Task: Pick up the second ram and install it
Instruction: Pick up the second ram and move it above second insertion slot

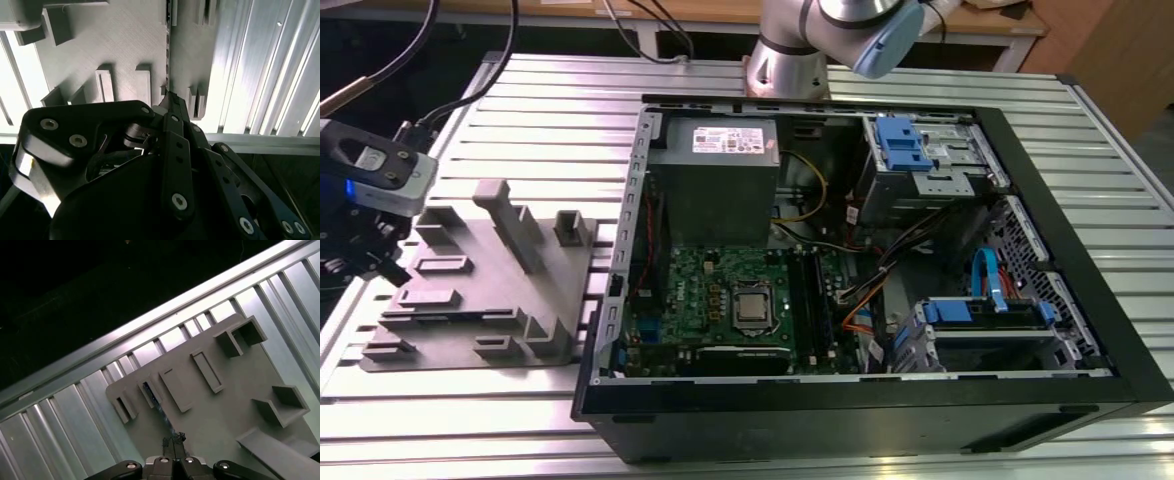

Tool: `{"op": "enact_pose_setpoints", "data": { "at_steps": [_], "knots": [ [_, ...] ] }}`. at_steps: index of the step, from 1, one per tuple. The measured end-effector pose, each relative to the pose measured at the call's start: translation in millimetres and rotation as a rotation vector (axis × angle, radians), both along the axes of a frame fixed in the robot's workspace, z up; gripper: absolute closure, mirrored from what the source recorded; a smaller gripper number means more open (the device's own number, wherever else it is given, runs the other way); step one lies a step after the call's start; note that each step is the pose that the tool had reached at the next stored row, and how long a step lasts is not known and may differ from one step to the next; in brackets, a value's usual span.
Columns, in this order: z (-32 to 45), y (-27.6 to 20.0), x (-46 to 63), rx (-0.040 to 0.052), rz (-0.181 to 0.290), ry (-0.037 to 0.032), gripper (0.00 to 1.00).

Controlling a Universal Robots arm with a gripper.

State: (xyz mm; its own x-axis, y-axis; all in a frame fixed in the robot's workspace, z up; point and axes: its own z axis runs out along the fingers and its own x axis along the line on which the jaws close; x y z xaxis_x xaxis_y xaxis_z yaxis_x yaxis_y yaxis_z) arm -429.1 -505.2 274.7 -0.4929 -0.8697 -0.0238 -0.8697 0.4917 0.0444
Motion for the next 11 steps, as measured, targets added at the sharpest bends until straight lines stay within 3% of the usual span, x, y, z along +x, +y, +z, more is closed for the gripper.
{"op": "enact_pose_setpoints", "data": {
  "at_steps": [3,11],
  "knots": [
    [-5.1,0.0,0.0,-0.0002,0.022,0.0002,0.93],
    [-17.8,0.0,0.0,-0.0001,0.167,0.0002,0.93]
  ]
}}
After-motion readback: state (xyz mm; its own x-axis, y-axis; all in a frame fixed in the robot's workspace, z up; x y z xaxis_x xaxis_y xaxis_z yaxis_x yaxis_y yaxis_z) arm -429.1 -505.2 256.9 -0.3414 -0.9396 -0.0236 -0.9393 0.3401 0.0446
